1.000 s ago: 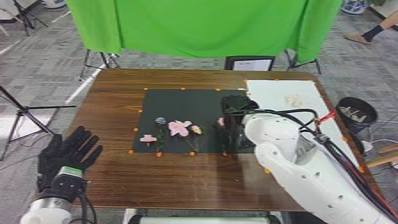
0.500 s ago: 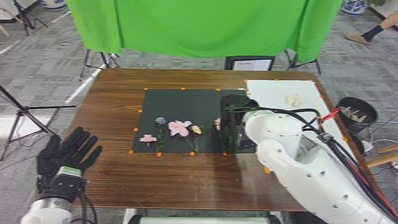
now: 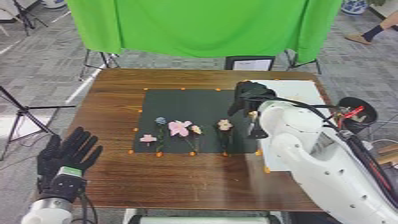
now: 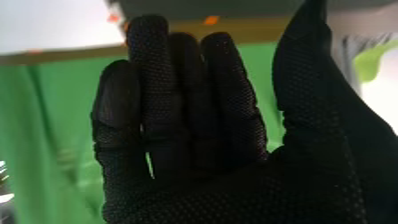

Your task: Arrange flowers

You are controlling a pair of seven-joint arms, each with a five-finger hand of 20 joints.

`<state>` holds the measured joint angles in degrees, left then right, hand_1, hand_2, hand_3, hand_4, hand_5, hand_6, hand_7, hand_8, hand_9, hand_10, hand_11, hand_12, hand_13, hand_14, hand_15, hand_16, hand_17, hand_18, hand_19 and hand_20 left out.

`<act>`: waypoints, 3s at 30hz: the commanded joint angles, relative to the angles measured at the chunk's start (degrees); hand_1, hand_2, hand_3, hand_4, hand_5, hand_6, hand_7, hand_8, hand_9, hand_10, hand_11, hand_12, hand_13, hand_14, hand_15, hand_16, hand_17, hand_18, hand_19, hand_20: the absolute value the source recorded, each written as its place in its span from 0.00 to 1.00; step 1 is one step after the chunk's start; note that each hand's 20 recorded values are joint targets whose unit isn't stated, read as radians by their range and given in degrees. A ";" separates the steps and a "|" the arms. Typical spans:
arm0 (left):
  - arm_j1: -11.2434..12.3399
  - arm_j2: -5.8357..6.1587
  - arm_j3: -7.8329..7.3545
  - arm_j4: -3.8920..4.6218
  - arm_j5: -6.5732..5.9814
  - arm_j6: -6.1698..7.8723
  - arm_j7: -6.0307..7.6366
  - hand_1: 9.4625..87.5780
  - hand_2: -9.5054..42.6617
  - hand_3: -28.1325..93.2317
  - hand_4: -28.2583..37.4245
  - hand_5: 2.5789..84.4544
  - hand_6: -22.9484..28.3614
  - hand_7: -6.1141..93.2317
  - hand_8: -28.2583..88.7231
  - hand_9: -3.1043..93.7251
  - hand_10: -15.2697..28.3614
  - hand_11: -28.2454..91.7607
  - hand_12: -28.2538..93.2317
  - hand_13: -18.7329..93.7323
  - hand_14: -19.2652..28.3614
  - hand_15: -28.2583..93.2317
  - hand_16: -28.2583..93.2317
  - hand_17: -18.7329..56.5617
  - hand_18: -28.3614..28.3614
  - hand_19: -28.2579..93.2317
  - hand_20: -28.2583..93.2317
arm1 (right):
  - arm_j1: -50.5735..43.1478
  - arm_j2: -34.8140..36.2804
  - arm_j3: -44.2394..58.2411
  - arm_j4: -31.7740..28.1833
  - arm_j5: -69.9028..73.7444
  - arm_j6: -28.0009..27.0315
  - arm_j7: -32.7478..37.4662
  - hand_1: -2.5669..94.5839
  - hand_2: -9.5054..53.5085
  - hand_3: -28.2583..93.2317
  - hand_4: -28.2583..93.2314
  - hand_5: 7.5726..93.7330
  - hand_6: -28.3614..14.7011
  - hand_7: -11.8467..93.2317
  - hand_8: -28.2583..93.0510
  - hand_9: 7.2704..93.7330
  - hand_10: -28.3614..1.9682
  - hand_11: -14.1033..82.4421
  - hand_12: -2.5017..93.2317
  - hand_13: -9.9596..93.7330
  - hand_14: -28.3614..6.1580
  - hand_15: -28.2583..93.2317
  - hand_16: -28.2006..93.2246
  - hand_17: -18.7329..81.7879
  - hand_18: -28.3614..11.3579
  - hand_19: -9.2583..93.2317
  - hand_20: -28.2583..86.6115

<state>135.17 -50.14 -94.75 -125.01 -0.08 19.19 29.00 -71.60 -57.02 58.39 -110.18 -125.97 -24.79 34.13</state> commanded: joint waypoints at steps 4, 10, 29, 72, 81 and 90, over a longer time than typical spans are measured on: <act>0.70 -1.08 0.44 -0.16 0.49 -1.99 -0.98 0.19 0.50 0.83 0.00 0.54 0.65 0.23 0.17 0.43 0.73 0.45 0.33 0.40 0.75 0.60 0.16 0.16 0.80 0.59 0.34 | 3.84 2.70 7.20 9.38 2.59 7.02 7.41 0.35 0.11 0.88 0.01 0.45 0.47 0.25 0.15 0.40 0.28 0.26 0.18 0.44 0.26 0.50 0.33 0.41 0.19 0.72 0.42; -1.31 -0.68 1.73 0.30 0.79 -3.77 -1.58 0.19 0.50 0.83 0.00 0.54 0.65 0.23 0.17 0.43 0.72 0.45 0.33 0.40 0.75 0.60 0.16 0.16 0.80 0.59 0.34 | 6.50 3.36 5.78 17.45 7.05 13.53 9.27 0.31 0.18 0.89 0.01 0.34 0.44 0.23 0.15 0.31 0.27 0.25 0.16 0.35 0.26 0.46 0.31 0.35 0.22 0.65 0.38; -6.82 0.27 4.73 1.47 0.83 -1.39 -2.96 0.19 0.51 0.83 0.00 0.55 0.65 0.23 0.17 0.44 0.72 0.45 0.33 0.41 0.74 0.59 0.16 0.16 0.80 0.59 0.33 | 6.87 1.09 2.26 30.99 8.29 10.62 4.22 0.36 0.23 0.92 0.00 0.34 0.51 0.30 0.12 0.28 0.39 0.29 0.12 0.35 0.34 0.46 0.28 0.34 0.26 0.59 0.35; -3.41 -1.67 2.04 1.27 -0.03 -1.89 -4.74 0.20 0.53 0.82 0.00 0.55 0.65 0.23 0.17 0.44 0.72 0.45 0.33 0.41 0.75 0.61 0.16 0.16 0.80 0.60 0.33 | -10.12 -1.54 0.87 4.04 2.12 23.32 -1.69 0.71 0.00 0.82 0.00 0.69 0.66 0.55 0.23 0.84 0.69 0.33 0.54 0.81 0.75 0.58 0.60 0.66 0.44 0.99 0.36; -2.04 -1.54 1.20 0.83 -0.40 -1.70 -3.99 0.20 0.53 0.82 0.00 0.55 0.65 0.23 0.17 0.44 0.72 0.45 0.33 0.41 0.75 0.61 0.16 0.16 0.80 0.60 0.33 | -11.74 -0.97 1.55 1.85 3.14 22.56 -1.22 0.66 0.00 0.82 0.00 0.68 0.64 0.52 0.21 0.82 0.67 0.32 0.50 0.78 0.70 0.60 0.58 0.63 0.33 0.92 0.45; -2.17 -1.45 1.34 0.91 -1.41 -2.07 -3.13 0.20 0.54 0.82 0.00 0.55 0.65 0.24 0.17 0.44 0.72 0.45 0.33 0.41 0.75 0.61 0.16 0.16 0.80 0.60 0.33 | -13.31 -0.67 3.35 0.84 3.96 19.49 -2.23 0.53 0.00 0.88 0.00 0.62 0.60 0.38 0.18 0.70 0.51 0.37 0.31 0.71 0.57 0.60 0.50 0.56 0.28 0.84 0.48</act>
<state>132.48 -51.30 -93.32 -123.89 -0.69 17.52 25.23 -83.71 -58.27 60.87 -108.30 -120.42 -3.22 32.40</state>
